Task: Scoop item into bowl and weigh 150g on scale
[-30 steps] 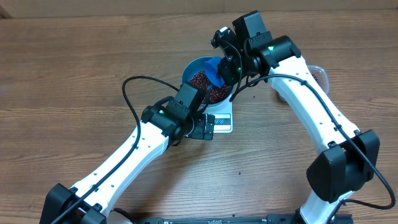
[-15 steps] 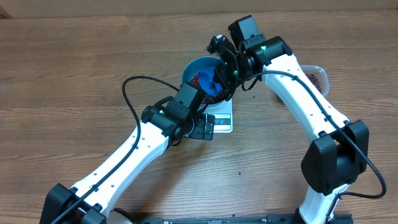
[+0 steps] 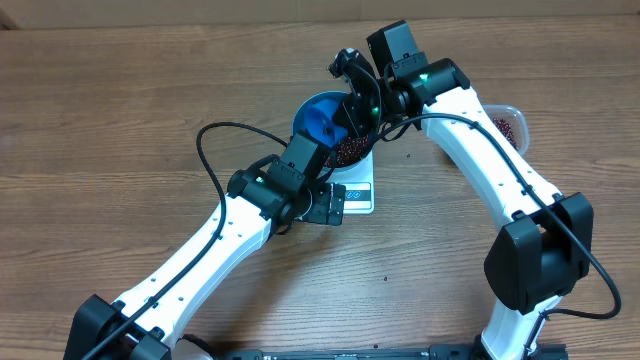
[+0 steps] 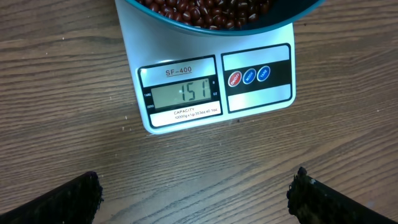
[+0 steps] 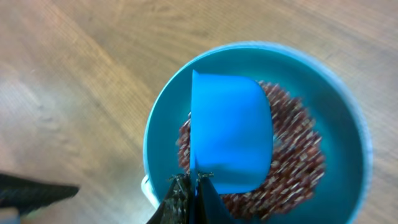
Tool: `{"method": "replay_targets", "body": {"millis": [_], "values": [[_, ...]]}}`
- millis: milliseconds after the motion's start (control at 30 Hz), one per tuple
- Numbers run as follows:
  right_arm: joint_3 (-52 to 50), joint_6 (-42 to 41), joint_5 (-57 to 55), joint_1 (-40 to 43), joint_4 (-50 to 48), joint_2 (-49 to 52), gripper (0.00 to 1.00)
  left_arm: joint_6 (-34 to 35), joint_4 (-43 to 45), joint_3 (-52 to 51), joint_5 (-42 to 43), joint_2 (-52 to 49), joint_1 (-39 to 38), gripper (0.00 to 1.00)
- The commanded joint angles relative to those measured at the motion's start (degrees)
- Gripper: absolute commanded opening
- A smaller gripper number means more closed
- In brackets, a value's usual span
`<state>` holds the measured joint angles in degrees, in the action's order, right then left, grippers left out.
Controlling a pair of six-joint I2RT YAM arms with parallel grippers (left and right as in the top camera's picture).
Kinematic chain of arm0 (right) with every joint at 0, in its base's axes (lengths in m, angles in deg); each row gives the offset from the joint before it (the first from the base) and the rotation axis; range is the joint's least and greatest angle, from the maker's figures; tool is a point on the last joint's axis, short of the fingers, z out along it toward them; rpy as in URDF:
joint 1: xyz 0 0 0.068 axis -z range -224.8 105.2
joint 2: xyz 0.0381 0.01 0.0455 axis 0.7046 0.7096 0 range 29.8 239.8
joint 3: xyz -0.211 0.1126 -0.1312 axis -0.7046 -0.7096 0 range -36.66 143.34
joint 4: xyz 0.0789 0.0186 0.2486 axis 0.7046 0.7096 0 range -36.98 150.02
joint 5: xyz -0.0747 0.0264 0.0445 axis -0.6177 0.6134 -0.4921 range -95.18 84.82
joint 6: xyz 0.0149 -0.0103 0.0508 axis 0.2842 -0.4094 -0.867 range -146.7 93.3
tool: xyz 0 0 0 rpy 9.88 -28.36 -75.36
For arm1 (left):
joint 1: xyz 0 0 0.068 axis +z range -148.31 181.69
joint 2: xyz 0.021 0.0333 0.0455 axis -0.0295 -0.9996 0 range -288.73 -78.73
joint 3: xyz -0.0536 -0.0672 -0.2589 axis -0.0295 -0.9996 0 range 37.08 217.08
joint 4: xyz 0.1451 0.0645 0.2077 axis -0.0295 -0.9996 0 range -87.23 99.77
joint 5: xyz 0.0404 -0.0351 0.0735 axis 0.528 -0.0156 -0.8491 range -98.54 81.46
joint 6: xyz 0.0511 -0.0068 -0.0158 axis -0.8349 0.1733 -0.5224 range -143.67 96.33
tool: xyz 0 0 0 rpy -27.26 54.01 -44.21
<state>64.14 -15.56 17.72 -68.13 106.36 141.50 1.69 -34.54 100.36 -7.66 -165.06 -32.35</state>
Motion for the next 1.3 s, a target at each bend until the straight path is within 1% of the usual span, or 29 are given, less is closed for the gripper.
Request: {"method": "replay_targets", "body": {"millis": [0,100,433,700,867,1033,1167,1267], "values": [[-0.35,-0.13,-3.82,0.24,-1.68,-0.28,0.04,0.57,0.02,-0.26,0.2,-0.57,-0.07,1.0],[-0.37,1.18,-3.78,0.22,-0.98,-0.11,0.04,0.57,0.02,-0.26,0.2,-0.57,-0.07,1.0],[-0.42,1.03,-3.67,0.13,3.85,0.66,0.04,0.57,0.02,-0.26,0.2,-0.57,-0.07,1.0],[-1.01,0.83,-3.28,0.15,4.74,0.66,0.04,0.57,0.02,-0.26,0.2,-0.57,-0.07,1.0],[-1.14,0.7,0.87,0.15,6.32,0.63,0.04,0.57,0.02,-0.26,0.2,-0.57,-0.07,1.0],[-0.98,0.59,7.8,0.52,7.04,0.55,0.04,0.57,0.02,-0.26,0.2,-0.57,-0.07,1.0],[0.48,-5.18,8.92,2.25,7.87,0.5,0.04,0.57,0.02,-0.26,0.2,-0.57,-0.07,0.99],[2.73,-5.38,11.15,3.96,9.46,0.48,0.04,0.57,0.02,-0.26,0.2,-0.57,-0.07,1.0]]}}
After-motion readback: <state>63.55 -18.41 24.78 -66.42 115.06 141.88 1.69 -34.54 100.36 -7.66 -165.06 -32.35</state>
